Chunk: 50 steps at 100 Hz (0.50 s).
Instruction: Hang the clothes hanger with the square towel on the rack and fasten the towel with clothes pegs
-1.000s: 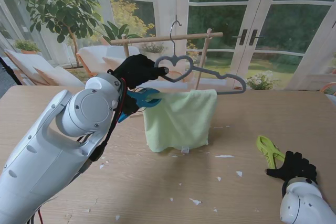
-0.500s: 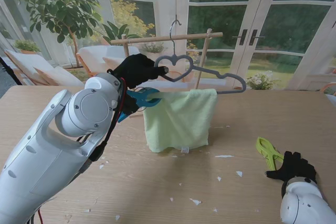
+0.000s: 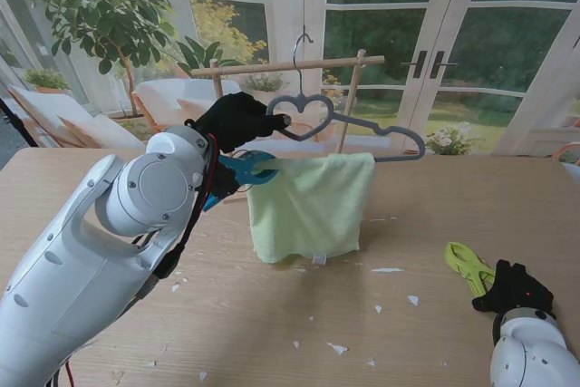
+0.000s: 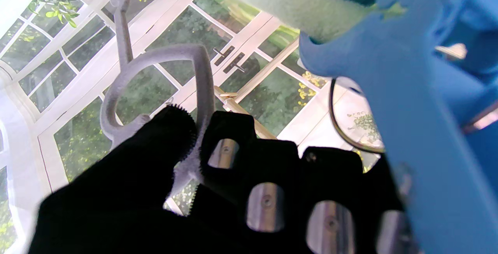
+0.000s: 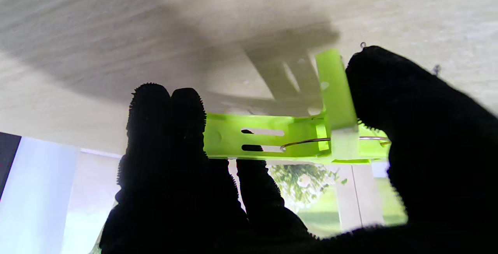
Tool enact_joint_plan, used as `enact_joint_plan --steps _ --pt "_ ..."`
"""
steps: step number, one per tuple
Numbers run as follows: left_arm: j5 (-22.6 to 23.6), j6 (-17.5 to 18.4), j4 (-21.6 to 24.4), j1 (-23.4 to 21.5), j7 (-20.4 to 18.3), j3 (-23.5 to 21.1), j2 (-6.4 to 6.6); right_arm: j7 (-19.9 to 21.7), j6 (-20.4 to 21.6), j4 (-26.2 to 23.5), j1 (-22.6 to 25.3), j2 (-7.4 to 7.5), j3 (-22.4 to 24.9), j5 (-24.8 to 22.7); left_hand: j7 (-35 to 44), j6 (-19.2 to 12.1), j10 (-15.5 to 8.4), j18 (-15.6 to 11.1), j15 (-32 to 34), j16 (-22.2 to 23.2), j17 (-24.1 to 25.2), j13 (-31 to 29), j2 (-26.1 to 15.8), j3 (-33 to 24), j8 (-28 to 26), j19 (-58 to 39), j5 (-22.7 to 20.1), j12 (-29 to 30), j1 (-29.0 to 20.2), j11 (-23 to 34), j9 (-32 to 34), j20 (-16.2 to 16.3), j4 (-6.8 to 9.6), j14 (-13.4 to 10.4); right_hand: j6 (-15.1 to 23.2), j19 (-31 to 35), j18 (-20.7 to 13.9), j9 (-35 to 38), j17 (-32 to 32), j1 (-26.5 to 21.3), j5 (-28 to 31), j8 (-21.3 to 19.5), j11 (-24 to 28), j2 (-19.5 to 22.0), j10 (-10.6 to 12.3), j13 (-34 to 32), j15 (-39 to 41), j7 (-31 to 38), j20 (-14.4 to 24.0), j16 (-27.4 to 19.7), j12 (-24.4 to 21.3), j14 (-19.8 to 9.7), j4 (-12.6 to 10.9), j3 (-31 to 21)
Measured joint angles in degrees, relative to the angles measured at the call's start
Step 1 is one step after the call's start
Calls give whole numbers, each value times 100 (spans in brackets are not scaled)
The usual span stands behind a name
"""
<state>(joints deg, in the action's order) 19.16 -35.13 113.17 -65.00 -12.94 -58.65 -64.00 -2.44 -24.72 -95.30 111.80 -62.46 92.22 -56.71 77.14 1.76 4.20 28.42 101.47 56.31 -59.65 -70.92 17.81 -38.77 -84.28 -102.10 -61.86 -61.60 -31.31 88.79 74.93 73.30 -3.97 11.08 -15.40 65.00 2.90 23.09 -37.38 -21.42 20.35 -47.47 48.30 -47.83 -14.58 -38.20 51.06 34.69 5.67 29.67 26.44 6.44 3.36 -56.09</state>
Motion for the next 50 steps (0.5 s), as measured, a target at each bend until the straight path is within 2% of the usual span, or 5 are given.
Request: enact_joint_plan --steps 21,50 --pt "44 -83 22 6 7 12 1 -107 611 -824 591 -49 431 -246 0 -1 0 -2 0 0 0 0 0 0 0 0 -1 0 0 1 0 0 1 0 7 2 0 60 -59 0 16 60 0 0 0 -64 6 58 0 14 -1 -6 1 0" --pt "51 -298 25 71 77 127 -9 -232 1537 -2132 1463 -125 897 -212 0 -1 0 -2 1 0 0 0 0 0 0 0 -1 1 0 2 0 0 1 0 30 25 7 113 -126 0 75 122 0 0 0 -128 10 71 1 52 -2 -6 1 0"
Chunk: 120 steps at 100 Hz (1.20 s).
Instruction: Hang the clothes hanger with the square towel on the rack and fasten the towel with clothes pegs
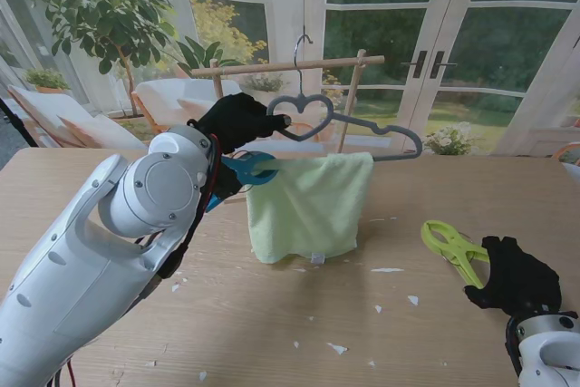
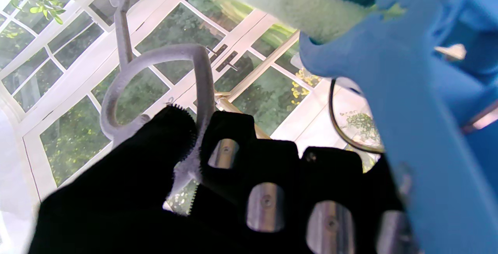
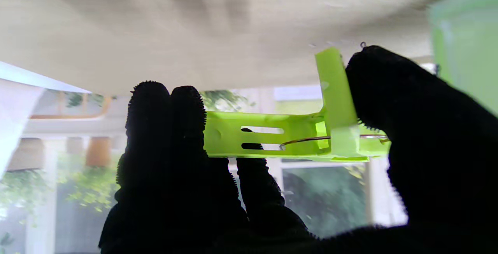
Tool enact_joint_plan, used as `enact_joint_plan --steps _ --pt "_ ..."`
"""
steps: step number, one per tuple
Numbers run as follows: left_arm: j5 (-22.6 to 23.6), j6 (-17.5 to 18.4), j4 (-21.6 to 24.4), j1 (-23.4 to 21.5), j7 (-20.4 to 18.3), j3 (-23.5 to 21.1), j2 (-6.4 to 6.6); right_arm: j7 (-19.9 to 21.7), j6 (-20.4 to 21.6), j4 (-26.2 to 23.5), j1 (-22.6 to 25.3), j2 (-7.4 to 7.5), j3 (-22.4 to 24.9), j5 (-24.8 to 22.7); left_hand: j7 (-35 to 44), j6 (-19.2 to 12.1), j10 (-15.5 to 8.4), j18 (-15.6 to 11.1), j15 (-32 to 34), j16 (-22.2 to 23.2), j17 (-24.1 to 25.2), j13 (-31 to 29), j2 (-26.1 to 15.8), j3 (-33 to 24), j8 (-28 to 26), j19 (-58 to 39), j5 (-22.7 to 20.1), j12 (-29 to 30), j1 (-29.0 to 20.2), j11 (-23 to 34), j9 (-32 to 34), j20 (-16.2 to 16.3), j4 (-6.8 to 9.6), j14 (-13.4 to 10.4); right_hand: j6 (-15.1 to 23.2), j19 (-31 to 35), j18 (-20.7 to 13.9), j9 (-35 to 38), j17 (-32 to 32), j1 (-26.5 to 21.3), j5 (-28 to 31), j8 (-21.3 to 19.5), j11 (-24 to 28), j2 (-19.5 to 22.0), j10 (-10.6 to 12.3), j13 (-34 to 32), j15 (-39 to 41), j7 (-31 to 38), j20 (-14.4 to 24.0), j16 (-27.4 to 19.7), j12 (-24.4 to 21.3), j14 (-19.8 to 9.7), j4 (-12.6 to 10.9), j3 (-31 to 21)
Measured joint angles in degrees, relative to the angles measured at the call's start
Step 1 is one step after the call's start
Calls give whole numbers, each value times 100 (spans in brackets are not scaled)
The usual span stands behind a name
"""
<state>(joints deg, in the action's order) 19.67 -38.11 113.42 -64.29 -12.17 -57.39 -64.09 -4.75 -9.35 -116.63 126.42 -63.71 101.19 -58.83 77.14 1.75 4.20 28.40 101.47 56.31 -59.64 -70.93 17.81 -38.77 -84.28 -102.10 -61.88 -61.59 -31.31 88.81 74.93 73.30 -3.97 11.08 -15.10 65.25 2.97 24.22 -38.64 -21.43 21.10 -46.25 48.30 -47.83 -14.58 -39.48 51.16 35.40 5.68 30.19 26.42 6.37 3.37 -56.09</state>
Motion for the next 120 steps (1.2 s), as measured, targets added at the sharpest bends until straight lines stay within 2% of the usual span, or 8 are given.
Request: enact_joint_plan --steps 23,30,56,72,78,89,103,120 --pt "-91 -54 -32 47 134 54 -51 2 560 -823 446 -38 163 313 0 0 0 0 0 0 0 0 0 2 0 0 0 0 0 0 0 0 0 0 1 0 2 3 -1 0 7 1 0 0 0 -4 1 0 0 8 0 0 0 0" --pt "-111 -62 -47 70 149 68 -66 10 687 -971 489 -45 162 460 0 0 0 0 0 0 0 0 0 7 0 0 0 1 -2 0 0 0 0 0 2 1 2 6 -9 0 11 1 0 0 0 -8 1 0 0 9 0 0 0 0" --pt "-115 -92 -56 96 150 69 -76 15 909 -1295 530 -44 44 390 0 0 0 0 0 0 0 0 -2 8 -2 0 0 2 -4 1 0 0 1 0 2 96 31 120 -130 0 83 2 -6 0 0 -154 37 4 0 38 0 -1 1 0" --pt "-167 -72 -76 78 275 51 -109 315 993 -1458 472 -34 -58 982 0 0 0 0 0 0 0 0 -2 9 -3 0 -1 2 -4 1 0 0 1 0 2 127 56 172 -150 0 129 2 -6 0 0 -190 51 4 0 71 0 5 1 0" --pt "-168 -47 -79 72 289 50 -115 314 983 -1488 415 -27 -124 700 0 0 0 0 0 0 0 0 -2 9 -3 0 -1 2 -4 1 0 0 1 0 2 173 62 190 -158 0 145 2 -7 0 0 -215 60 4 0 82 0 7 1 0" --pt "-61 -12 -78 76 221 62 -105 111 879 -1510 309 -8 -254 -324 0 0 0 0 0 0 0 0 -2 15 -4 0 -1 2 -4 1 0 0 1 0 3 189 63 237 -216 0 180 2 -8 0 0 -250 102 4 0 104 0 7 1 0" --pt "106 -76 -74 139 150 167 -74 33 748 -1610 218 23 -339 -599 0 0 0 -1 1 0 0 0 -3 27 -4 -1 -1 2 -10 2 0 0 1 0 4 339 73 298 -310 0 223 2 -8 0 0 -344 189 4 0 155 0 7 1 0" --pt "286 -458 -53 305 84 389 -48 152 521 -1741 -18 78 -511 -1745 0 0 0 -35 1 0 0 0 -50 148 -5 -1 -1 2 -81 2 0 0 1 -2 5 413 78 380 -391 0 288 2 -8 0 0 -425 224 4 0 204 3 7 1 0"
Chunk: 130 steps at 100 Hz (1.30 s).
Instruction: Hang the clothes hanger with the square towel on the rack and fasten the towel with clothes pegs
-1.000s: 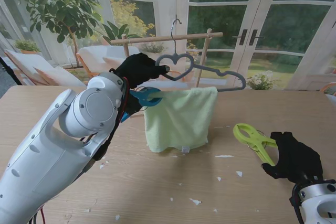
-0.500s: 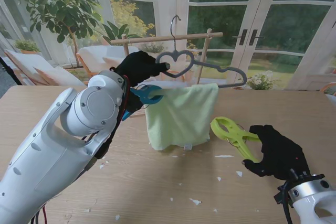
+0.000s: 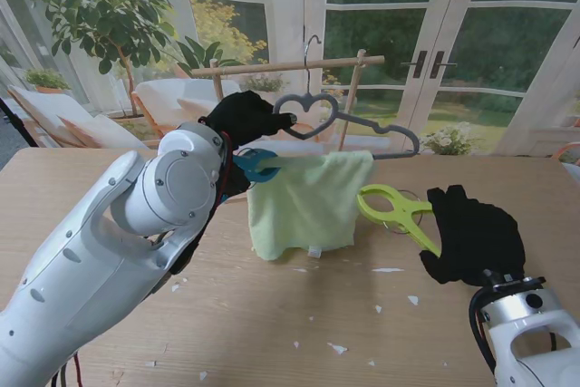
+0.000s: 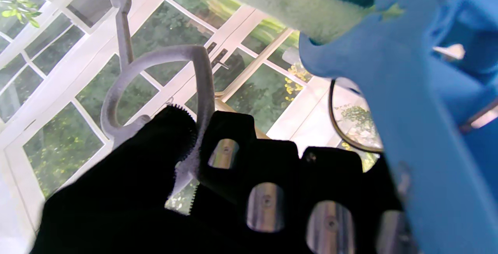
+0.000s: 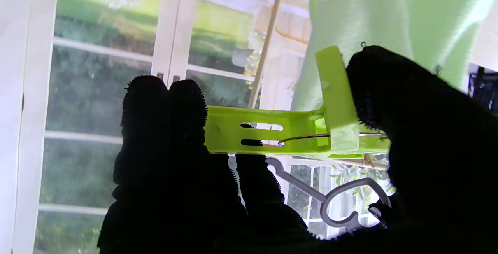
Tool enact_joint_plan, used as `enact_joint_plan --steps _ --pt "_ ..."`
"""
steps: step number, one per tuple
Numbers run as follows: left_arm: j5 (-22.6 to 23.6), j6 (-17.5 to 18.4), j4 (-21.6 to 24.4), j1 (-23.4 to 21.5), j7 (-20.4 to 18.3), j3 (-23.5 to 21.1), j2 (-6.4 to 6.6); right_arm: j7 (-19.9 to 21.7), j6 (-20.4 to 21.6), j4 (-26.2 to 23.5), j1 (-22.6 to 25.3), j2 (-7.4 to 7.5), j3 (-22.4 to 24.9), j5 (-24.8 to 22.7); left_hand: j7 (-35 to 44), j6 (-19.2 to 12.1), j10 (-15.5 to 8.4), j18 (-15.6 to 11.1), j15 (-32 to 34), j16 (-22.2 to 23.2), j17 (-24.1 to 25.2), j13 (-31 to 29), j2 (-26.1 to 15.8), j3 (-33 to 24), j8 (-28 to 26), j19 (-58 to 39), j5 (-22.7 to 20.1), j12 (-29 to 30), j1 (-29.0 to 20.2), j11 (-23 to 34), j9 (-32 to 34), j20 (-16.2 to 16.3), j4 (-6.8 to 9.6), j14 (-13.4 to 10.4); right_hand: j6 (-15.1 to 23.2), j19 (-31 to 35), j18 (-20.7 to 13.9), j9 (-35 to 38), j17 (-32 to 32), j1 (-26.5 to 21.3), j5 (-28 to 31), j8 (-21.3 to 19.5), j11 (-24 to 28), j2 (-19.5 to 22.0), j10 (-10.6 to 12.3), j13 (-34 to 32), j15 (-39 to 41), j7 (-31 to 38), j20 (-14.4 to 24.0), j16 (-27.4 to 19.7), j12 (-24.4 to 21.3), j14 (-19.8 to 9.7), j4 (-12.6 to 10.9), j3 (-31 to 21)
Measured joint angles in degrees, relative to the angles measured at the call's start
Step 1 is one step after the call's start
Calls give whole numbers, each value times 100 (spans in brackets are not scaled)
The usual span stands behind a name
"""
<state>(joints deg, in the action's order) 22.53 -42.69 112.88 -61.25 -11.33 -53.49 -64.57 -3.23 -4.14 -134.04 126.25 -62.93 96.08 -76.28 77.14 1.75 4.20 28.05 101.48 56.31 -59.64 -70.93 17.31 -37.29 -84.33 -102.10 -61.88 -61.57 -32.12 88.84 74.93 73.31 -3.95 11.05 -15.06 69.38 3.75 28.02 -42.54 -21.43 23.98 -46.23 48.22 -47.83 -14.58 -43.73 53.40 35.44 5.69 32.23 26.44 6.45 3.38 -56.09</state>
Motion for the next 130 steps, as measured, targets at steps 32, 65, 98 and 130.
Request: enact_joint_plan --steps 32,65,98,130 --pt "-9 -195 54 166 -35 208 -2 586 -285 -36 -757 97 -428 -1284 0 0 0 -21 1 0 0 0 -2 115 -1 0 0 0 -100 1 0 0 1 -19 16 317 3 259 -292 -9 181 -8 -2 0 0 -295 221 4 0 160 48 -63 1 0" --pt "66 -249 156 164 -42 249 -4 925 -381 -43 -1126 117 -603 -1896 0 0 0 -31 1 0 0 0 -2 145 -1 -1 0 0 -126 1 0 0 1 -28 95 723 -32 402 -613 -798 360 -6 -5 -426 0 -570 548 123 0 187 118 -147 366 0" --pt "173 -248 205 181 -103 313 6 703 -524 -43 -1187 117 -649 -2019 0 0 0 -92 1 0 0 0 -3 151 -1 -1 0 0 -129 1 0 0 1 -46 144 1088 -64 629 -925 -1300 447 94 -5 -487 0 -852 833 416 0 223 192 -225 589 0" --pt "159 -227 240 181 -115 324 12 1121 -568 -54 -1382 116 -748 -2244 0 0 0 -98 1 0 0 0 -6 209 -1 -2 0 0 -160 1 0 0 2 -50 156 1160 -66 644 -942 -1369 447 144 -5 -487 0 -859 907 472 0 235 238 -233 589 0"
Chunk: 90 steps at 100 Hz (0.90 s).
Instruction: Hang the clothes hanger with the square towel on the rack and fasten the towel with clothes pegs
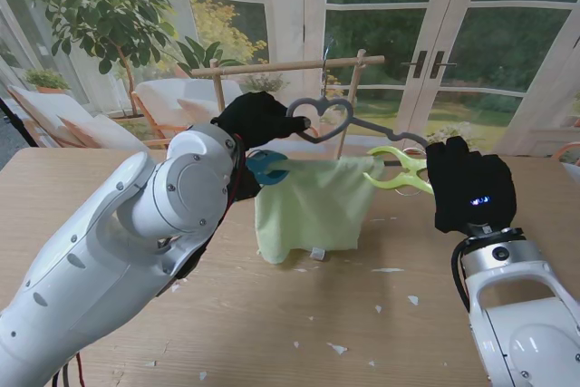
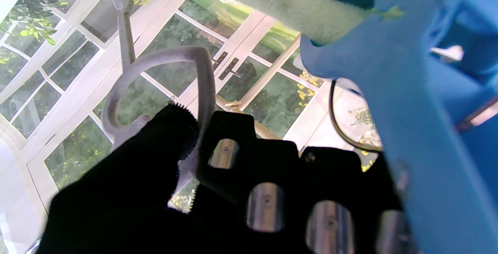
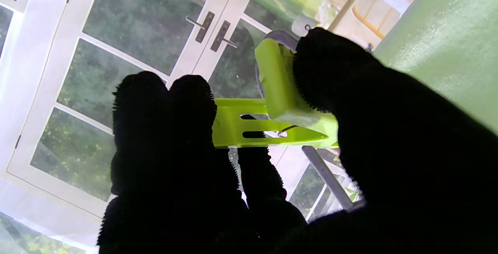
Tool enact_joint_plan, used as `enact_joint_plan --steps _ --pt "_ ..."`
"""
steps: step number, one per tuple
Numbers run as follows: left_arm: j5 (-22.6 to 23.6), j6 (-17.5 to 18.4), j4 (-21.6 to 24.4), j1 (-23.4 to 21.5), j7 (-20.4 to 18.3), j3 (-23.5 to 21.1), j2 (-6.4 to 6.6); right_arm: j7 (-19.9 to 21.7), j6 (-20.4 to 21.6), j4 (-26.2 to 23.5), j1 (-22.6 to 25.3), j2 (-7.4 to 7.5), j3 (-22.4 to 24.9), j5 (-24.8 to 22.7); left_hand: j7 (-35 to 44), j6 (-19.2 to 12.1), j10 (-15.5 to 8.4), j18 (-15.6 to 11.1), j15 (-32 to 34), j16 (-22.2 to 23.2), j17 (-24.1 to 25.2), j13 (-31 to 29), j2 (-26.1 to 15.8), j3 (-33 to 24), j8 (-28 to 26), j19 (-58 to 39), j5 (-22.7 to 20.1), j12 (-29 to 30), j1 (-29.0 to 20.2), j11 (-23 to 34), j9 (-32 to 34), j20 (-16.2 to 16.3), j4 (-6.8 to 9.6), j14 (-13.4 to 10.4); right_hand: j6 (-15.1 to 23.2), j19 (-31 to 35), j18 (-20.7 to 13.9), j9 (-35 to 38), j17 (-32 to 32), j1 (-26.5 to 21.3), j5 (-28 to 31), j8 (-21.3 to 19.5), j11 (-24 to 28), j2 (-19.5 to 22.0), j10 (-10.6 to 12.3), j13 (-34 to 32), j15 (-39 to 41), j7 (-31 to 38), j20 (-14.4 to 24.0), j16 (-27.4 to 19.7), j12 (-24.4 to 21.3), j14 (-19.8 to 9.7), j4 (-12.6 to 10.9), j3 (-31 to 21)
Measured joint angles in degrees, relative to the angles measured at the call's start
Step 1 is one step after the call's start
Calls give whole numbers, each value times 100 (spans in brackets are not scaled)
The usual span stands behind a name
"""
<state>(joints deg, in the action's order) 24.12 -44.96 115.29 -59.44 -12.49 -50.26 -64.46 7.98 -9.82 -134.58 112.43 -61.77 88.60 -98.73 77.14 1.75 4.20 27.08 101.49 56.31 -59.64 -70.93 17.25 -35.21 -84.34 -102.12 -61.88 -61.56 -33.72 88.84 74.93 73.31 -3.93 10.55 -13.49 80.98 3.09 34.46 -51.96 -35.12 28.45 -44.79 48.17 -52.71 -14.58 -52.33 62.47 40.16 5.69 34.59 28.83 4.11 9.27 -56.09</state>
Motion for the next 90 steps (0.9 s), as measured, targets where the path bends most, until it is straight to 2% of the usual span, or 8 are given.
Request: enact_joint_plan --steps 54,62,68,70,76,78,83,90 --pt "-131 92 184 -5 39 97 -16 856 233 49 -542 1 -254 -244 0 0 0 -19 0 0 0 0 -1 17 0 -43 0 1 -28 0 0 0 0 -6 7 82 -13 63 -56 -7 43 5 0 0 0 -62 68 25 0 61 32 -26 0 0" --pt "-150 88 191 2 47 101 -26 913 286 69 -577 2 -268 -241 0 0 0 -26 0 0 0 0 -1 17 0 -51 0 1 -32 0 0 0 0 -6 8 82 -15 64 -49 10 43 140 -5 0 0 -62 58 25 0 62 32 -26 0 0" --pt "-151 84 191 5 47 102 -27 974 330 69 -587 3 -267 -211 0 0 0 -34 0 0 -1 0 -1 17 0 -63 -1 1 -34 0 0 0 0 -7 8 -1 -22 43 111 551 43 144 -89 80 0 38 -103 -181 0 161 32 -26 -16 -7" --pt "-151 80 191 5 47 102 -27 1011 354 67 -588 3 -265 -193 0 2 0 -48 0 0 -1 0 -1 17 0 -65 -1 1 -35 0 0 0 0 -7 8 -62 -22 40 204 758 43 144 -177 178 0 104 -216 -327 0 180 32 -26 -189 -17" --pt "-151 64 191 5 47 102 -27 1187 474 38 -588 4 -246 -137 0 18 0 -59 0 0 -2 0 -1 17 0 -68 -2 1 -37 0 0 0 0 -7 8 -187 -24 -126 526 1178 34 144 -320 378 0 346 -520 -697 0 182 32 29 -318 -19" --pt "-151 56 191 5 46 102 -27 1253 521 22 -587 5 -240 -120 0 28 0 -59 0 0 -2 0 -1 17 0 -69 -3 1 -38 0 0 0 0 -7 8 -200 -17 -182 649 1241 28 144 -385 444 0 429 -631 -808 0 182 20 45 -428 -19" --pt "-151 34 189 5 44 103 -26 1343 599 -10 -587 8 -232 -71 -4 49 10 -60 0 0 -2 0 -1 17 0 -74 -3 1 -38 0 0 0 0 -7 8 -303 49 -324 995 1376 -46 250 -595 579 0 714 -961 -1066 0 118 -75 140 -428 0" --pt "-146 8 180 8 33 107 -22 1355 633 -29 -586 16 -232 -55 -8 53 13 -61 0 0 -2 0 -1 52 0 -80 -4 1 -39 0 0 0 0 -7 139 -493 192 -489 1459 1509 -241 445 -855 869 102 1164 -1570 -1305 1 -35 -298 341 -428 469"
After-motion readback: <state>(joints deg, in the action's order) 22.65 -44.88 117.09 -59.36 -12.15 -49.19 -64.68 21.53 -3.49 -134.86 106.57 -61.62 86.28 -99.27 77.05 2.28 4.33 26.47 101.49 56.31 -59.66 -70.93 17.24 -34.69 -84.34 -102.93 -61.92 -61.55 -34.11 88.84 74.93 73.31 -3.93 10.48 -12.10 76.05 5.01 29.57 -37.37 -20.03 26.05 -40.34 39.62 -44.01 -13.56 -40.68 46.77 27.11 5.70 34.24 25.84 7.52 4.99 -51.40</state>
